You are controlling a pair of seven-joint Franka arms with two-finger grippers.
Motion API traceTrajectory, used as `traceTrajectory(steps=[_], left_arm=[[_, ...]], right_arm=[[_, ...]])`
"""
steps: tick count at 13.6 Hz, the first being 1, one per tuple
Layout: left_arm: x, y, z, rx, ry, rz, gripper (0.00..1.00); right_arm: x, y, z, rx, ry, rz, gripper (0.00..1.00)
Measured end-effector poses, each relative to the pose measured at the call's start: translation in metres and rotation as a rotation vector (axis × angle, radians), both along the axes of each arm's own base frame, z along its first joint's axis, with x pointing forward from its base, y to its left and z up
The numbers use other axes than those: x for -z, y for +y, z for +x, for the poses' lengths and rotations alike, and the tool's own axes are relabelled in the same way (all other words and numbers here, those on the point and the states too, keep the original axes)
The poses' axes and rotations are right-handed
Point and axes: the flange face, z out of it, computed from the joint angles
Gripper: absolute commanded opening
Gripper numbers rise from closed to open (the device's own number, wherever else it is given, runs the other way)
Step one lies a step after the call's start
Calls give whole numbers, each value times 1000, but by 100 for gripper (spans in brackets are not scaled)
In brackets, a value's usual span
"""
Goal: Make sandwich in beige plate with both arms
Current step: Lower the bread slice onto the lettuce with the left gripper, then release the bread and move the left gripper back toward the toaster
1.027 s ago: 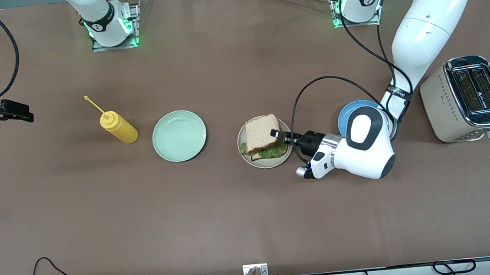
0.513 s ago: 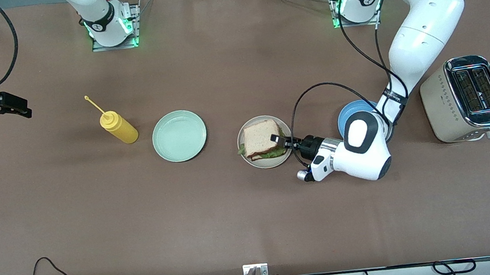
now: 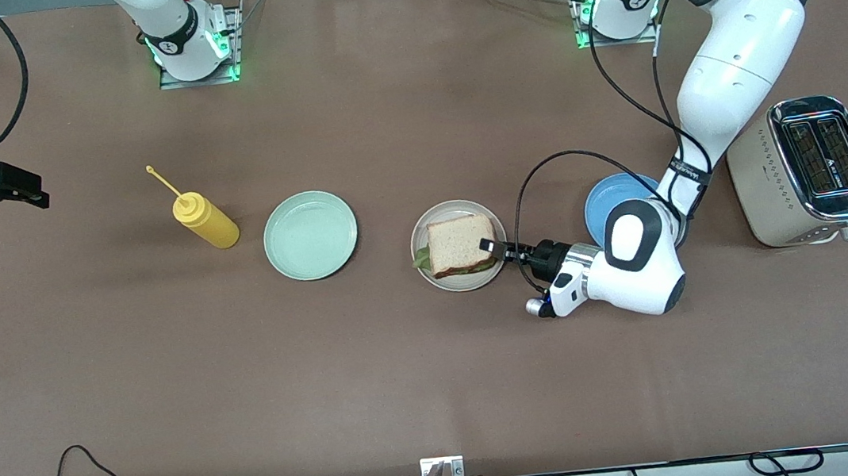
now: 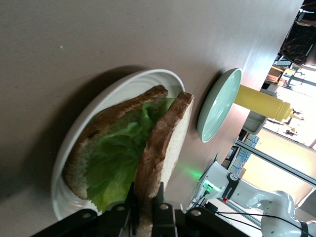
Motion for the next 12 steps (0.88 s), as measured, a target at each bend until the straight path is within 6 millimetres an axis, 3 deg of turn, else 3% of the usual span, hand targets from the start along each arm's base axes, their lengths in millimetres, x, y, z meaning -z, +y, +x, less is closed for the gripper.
traceTrajectory(steps=[1,7,12], left_arm=[[5,2,0,-3,-1,1,100],[14,16,13,7,-164,-34,100],[-16,43,28,-7,-193,-31,100]], right_arm=[[1,-2,0,2,2,0,100],[1,-6,0,9,3,0,100],[2,-7,-1,11,4,0,100]])
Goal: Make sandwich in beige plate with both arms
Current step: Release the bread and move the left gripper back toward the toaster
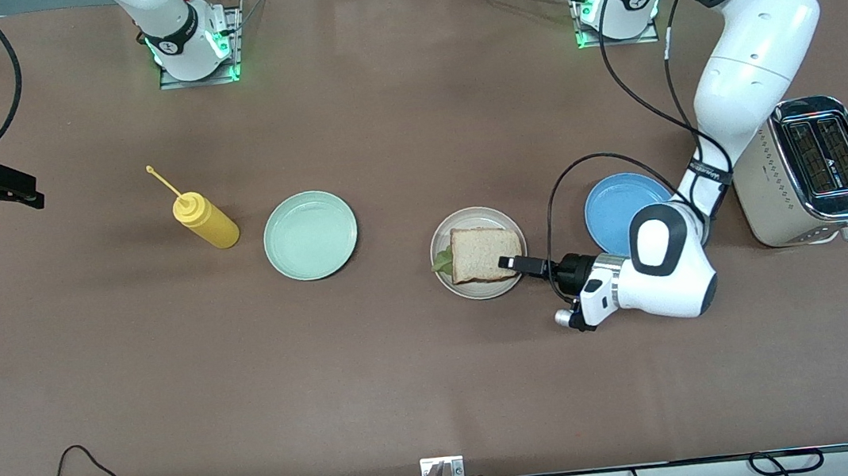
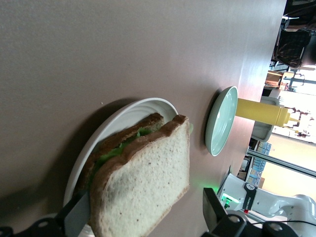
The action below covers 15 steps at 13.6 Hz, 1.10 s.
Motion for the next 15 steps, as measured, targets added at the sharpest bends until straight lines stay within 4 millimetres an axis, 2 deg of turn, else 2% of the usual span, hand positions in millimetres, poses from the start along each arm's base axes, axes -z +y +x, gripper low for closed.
traceTrajectory(steps=[4,7,9,10,13,15], left_arm=[[-15,-10,-3,0,22,17,100],[-52,-8,-4,-4,6,73,100],[-83,7,-5,19,-34,155,100],[-96,22,-6,35,-42,197,100],[-111,68,-7,62,-39,271,100],[-121,83,-7,85,-61,325,100]], right_arm=[[0,0,0,0,0,0,100],[0,0,0,0,1,1,100],[0,0,0,0,1,1,100],[1,0,0,0,1,1,100],[1,0,0,0,1,1,100],[1,0,0,0,2,1,100]])
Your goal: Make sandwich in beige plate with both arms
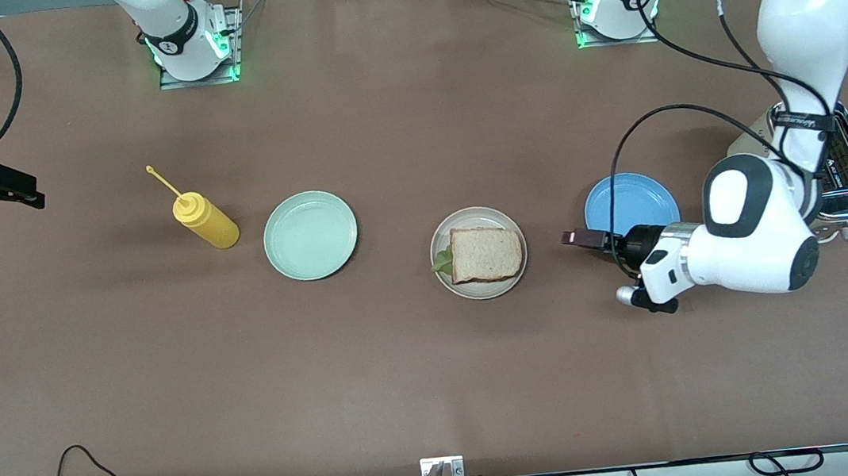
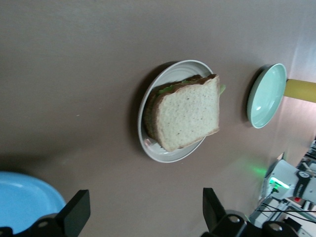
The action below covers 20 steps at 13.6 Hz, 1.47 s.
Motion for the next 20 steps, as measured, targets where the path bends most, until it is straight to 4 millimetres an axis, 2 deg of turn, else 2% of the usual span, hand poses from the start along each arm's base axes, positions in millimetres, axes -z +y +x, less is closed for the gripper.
traceTrajectory(steps=[2,5,9,12,14,16,18,20], left_arm=[[-20,4,0,37,-49,69,100],[-63,21,1,57,-140,181,100],[-119,63,2,-6,-232,338,100],[-188,93,-7,-72,-328,412,100],[-240,128,-20,-138,-390,454,100],[-281,161,-43,-191,-406,488,100],[-303,174,-69,-242,-351,506,100],[-319,171,-87,-292,-321,524,100]], right_arm=[[0,0,0,0,1,0,100],[1,0,-1,0,13,1,100],[3,0,-4,0,37,3,100],[3,1,-5,0,41,3,100],[3,1,-5,-1,41,3,100],[3,1,-5,-1,42,3,100],[3,1,-5,-1,42,3,100],[3,1,-5,-1,43,4,100]])
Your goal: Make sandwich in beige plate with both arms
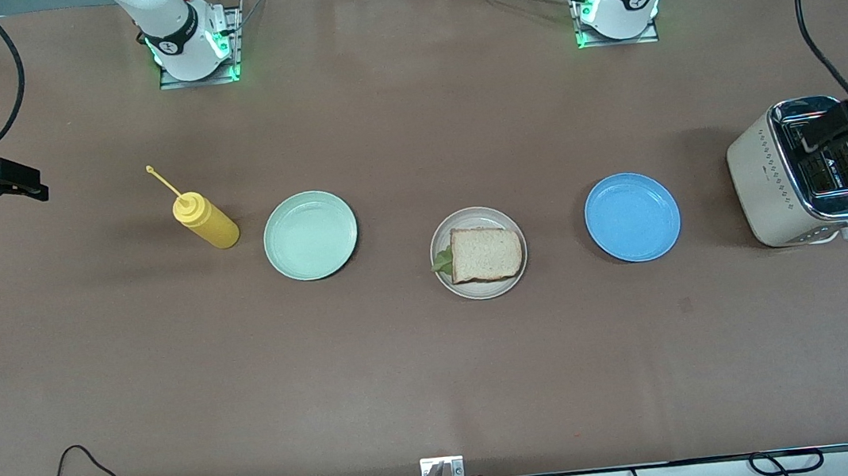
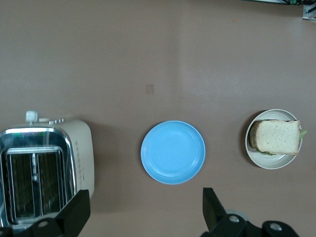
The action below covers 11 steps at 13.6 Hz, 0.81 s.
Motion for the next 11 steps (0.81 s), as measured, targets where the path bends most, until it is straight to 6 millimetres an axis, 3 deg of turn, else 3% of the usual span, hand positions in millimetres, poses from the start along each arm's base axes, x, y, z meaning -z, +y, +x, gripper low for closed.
traceTrajectory(steps=[2,5,11], left_arm=[[-5,-5,-8,0,2,30,100],[2,-17,-9,1,16,37,100],[19,-12,-10,-14,18,42,100]], right_arm=[[0,0,0,0,0,0,100],[0,0,0,0,1,0,100],[0,0,0,0,1,0,100]])
